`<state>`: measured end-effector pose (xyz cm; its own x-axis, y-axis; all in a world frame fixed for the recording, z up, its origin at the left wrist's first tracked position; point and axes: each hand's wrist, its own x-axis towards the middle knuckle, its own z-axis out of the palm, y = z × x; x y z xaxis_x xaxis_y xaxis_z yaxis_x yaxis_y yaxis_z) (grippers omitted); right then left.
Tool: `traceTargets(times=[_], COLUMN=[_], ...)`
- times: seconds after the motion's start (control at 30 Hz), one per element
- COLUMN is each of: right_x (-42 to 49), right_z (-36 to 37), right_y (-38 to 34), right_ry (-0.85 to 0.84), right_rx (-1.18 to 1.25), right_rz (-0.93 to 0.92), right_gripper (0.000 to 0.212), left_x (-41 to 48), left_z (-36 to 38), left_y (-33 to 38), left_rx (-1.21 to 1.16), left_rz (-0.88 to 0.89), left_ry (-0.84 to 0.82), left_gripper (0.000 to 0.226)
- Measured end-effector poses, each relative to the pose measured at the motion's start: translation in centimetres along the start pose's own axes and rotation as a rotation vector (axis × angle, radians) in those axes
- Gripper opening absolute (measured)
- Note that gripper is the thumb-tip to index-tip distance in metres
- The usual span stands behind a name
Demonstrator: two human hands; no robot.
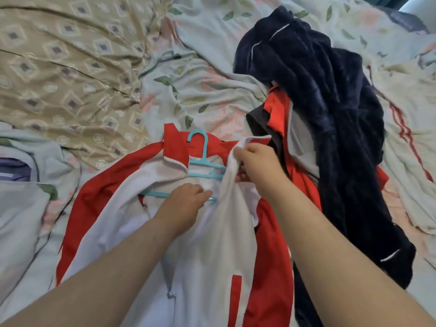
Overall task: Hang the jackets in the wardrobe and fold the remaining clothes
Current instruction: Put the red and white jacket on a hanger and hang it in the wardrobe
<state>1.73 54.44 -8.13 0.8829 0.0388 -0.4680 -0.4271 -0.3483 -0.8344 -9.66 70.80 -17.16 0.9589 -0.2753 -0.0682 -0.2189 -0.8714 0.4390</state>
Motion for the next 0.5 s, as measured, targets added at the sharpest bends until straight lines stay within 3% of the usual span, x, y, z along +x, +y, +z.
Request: traceTargets(times=[0.13, 0.23, 0.33, 0.4, 0.43, 0.5], right_x=[-0.3, -1.8, -5.3, -8.6, -10.4, -14.0], right_z=[4.7, 5.4, 4.6, 4.4, 4.6, 5.4], right_y=[1.4, 3.5, 5.7, 7.7, 8.8, 10.6], right_ry=[-0.161, -0.236, -0.140, -0.030, -0.047, -0.264], right_rx=[-0.196, -0.465, -0.615, -0.680, -0.710, -0.723], right_rz=[-0.018, -0.139, -0.321, -0.481, -0.531, -0.497], right_gripper=[0.021, 0.012, 0.037, 0.035, 0.030, 0.021], left_x=[-6.2, -11.9, -15.9, -18.0, -18.8, -20.0], left_z=[-2.1, -2.3, -1.8, -1.0, -0.8, -0.4], left_y=[-0.8, 0.0, 1.9, 3.0, 3.6, 4.2], left_rx=[-0.105, -0.144, -0.148, -0.177, -0.194, -0.236], left_rz=[-0.155, -0.265, -0.426, -0.459, -0.473, -0.498], left_ry=[0.127, 0.249, 0.220, 0.159, 0.123, 0.073], left_gripper=[0.044, 0.042, 0.034, 0.030, 0.024, 0.010])
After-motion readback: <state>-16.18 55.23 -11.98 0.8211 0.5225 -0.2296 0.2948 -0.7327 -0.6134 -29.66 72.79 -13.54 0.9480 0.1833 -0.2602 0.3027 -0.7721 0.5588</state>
